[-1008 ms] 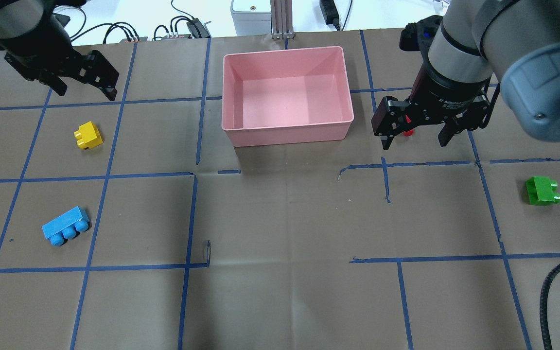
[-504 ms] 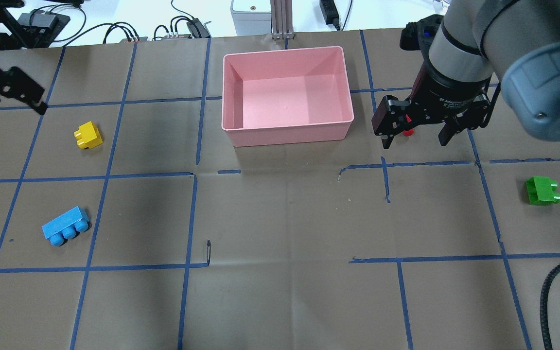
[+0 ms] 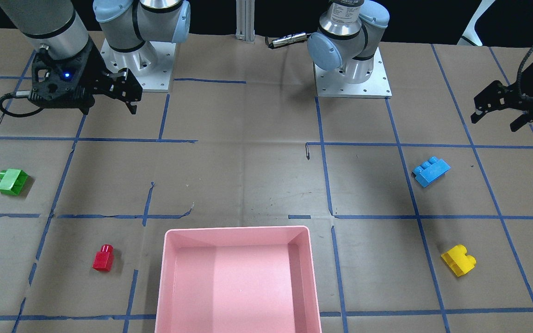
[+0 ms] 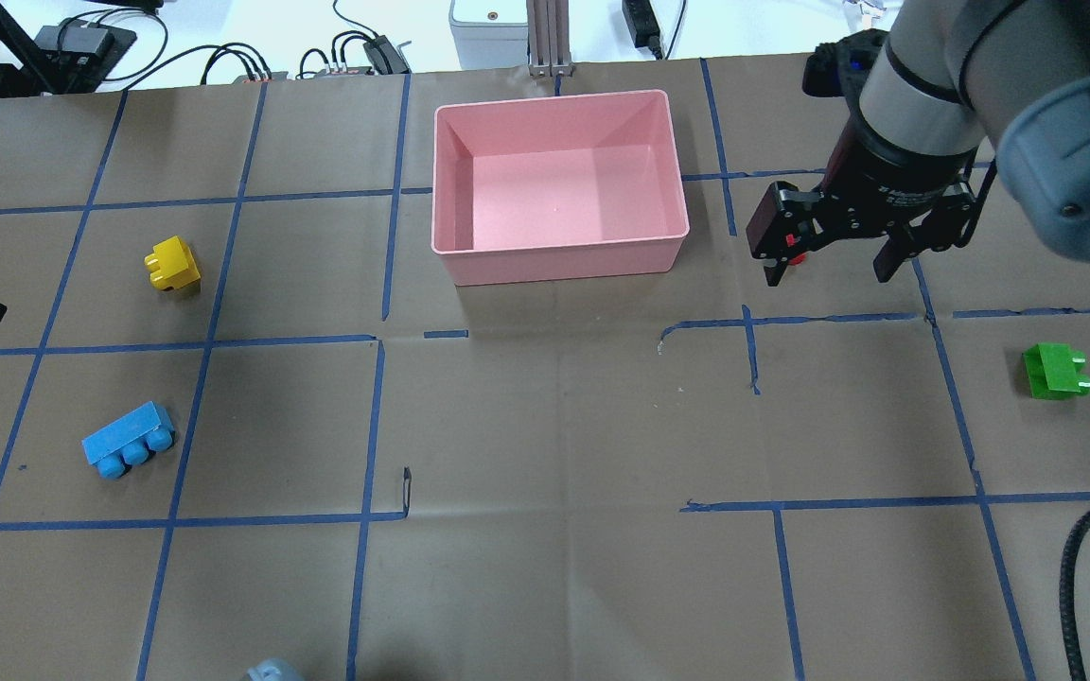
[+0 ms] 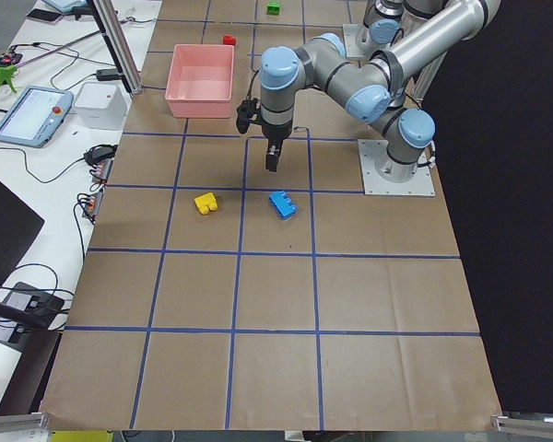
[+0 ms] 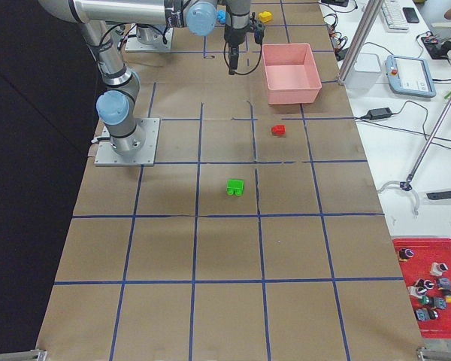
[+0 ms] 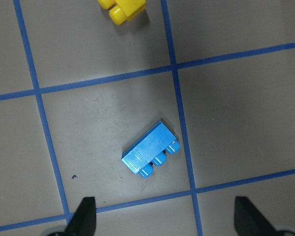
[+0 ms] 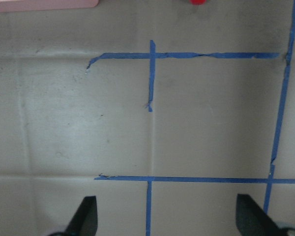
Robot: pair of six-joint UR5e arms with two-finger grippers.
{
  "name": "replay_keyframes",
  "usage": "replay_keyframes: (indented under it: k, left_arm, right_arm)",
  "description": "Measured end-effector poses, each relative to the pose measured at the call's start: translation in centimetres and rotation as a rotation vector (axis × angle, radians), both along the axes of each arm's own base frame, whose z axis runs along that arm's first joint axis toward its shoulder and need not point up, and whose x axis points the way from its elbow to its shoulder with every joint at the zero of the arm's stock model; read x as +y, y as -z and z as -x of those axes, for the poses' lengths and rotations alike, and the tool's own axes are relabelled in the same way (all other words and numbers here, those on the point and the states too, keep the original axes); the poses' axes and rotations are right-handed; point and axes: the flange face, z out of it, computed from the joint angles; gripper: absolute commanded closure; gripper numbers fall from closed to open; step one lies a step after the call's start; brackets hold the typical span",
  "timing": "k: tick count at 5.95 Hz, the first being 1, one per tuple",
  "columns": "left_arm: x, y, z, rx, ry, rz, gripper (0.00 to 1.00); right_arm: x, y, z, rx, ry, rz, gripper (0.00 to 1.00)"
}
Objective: Put all blocks into box
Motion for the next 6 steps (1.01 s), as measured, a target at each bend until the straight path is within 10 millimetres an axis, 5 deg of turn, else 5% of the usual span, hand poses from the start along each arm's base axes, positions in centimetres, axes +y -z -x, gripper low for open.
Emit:
replay_keyframes:
  k: [2,4,6]
  left_arm:
    - [0.0,1.6,0.2,0.004,0.084,0.003,0.01]
    - [-0.6,2.0,1.1,0.013,0.439,0.019,0.01]
    - [-1.0,2.9,2.2,0.036,0.750,0.023,0.01]
  right_arm:
    - [0.0,0.0,11.1,0.002,-0.073,0.038,0.00]
    - [1.6,3.4,23.3,0.066,-0.071,0.143,0.00]
    - [2.8,8.3,27.2,0.092,-0.019,0.192,0.00]
